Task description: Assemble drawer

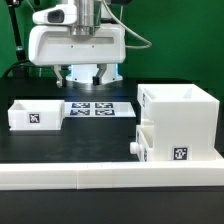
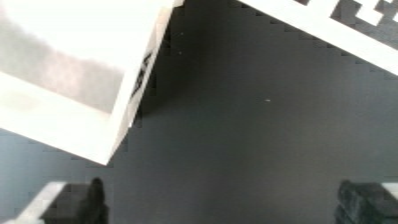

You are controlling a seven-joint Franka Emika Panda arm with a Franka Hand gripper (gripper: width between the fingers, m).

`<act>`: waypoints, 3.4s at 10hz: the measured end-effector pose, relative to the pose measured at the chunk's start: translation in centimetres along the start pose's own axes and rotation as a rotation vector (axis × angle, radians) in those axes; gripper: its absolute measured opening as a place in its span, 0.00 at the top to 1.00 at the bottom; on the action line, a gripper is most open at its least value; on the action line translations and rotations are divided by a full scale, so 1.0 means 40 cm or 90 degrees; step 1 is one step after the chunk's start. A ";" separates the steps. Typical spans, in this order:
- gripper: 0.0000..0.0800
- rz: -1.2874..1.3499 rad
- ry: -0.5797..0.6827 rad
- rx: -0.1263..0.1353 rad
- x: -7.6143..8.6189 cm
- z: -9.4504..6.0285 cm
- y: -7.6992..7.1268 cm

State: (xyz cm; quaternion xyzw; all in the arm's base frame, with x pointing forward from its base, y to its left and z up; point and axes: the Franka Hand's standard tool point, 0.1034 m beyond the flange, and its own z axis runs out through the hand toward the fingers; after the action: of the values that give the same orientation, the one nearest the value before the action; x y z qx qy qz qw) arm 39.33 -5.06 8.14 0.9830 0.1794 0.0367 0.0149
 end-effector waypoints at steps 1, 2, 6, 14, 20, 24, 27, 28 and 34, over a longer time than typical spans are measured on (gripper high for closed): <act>0.19 0.036 0.001 0.002 0.001 0.000 -0.001; 0.19 0.130 0.007 0.002 -0.001 -0.001 -0.002; 0.19 0.359 0.018 0.000 -0.030 0.026 0.009; 0.19 0.256 0.023 0.000 -0.018 0.058 0.079; 0.19 0.171 -0.009 0.014 -0.074 0.110 0.084; 0.19 0.203 -0.038 0.029 -0.110 0.169 0.069; 0.22 0.200 -0.038 0.027 -0.111 0.184 0.062; 0.22 0.197 -0.037 0.027 -0.107 0.184 0.062; 0.95 0.196 -0.037 0.027 -0.107 0.184 0.062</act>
Offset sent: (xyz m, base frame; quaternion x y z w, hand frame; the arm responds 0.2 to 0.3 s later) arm -0.0318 -0.0311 -0.0067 -0.0723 0.0008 0.2603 0.9628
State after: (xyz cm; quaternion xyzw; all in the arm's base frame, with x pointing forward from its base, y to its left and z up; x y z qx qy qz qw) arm 36.76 -9.00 0.64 0.9996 0.0272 0.0063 -0.0064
